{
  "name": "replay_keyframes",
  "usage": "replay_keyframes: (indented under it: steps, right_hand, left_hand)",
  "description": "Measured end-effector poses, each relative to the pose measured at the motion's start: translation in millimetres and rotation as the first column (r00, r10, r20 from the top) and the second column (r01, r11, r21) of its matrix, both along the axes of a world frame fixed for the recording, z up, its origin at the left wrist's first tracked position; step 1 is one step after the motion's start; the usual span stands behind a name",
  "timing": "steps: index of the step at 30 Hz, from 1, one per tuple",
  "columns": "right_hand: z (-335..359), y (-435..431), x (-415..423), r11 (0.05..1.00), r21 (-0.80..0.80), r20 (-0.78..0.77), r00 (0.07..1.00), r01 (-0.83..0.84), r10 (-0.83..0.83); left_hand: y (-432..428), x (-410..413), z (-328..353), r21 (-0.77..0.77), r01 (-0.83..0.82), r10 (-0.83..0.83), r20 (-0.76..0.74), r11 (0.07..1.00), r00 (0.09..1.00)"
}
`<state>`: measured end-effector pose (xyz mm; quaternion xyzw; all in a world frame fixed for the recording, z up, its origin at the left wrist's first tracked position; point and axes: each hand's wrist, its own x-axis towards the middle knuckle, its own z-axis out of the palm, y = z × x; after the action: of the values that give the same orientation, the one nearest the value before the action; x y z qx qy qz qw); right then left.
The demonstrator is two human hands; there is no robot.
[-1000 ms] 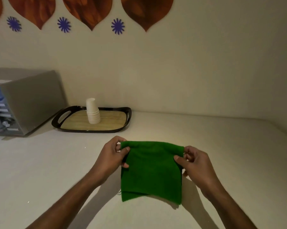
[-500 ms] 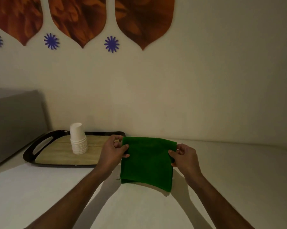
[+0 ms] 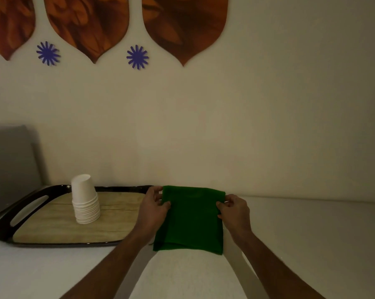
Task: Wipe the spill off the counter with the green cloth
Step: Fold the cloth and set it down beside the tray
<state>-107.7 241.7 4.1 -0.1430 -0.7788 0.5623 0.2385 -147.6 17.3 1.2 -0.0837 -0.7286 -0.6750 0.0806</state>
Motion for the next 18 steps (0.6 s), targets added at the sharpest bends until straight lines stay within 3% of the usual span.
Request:
replay_keyframes:
  steps: [3,5,8,10,13,16,18]
  right_hand:
    - [-14,-4,-3,0.998,0.046,0.045,0.998,-0.046,0.044]
    - [-30,-9,4,0.975,0.176,0.096,0.988,-0.135,0.120]
    - [-51,-21,14,0.880,0.370,0.224,0.948,-0.297,0.226]
    - [-60,-26,16,0.789,0.508,0.303,0.929,-0.346,0.213]
    - [-65,-27,17,0.695,0.615,0.343,0.920,-0.371,0.188]
    - [-60,-27,24,0.699,0.625,0.301,0.934,-0.347,0.195]
    - [-53,-25,30,0.725,0.608,0.261,0.944,-0.324,0.203]
  left_hand:
    - [3,-2,-14,-0.113,0.044,-0.045,-0.010,0.993,0.999]
    - [3,2,-29,-0.336,0.055,-0.079,-0.058,0.940,0.995]
    - [6,7,-53,-0.669,0.050,-0.184,-0.131,0.741,0.974]
    - [9,9,-63,-0.789,0.034,-0.208,-0.121,0.614,0.971]
    - [9,12,-67,-0.854,0.036,-0.202,-0.082,0.519,0.976]
    - [5,19,-64,-0.858,0.021,-0.178,-0.082,0.513,0.981]
    - [5,29,-58,-0.816,-0.004,-0.154,-0.115,0.579,0.981]
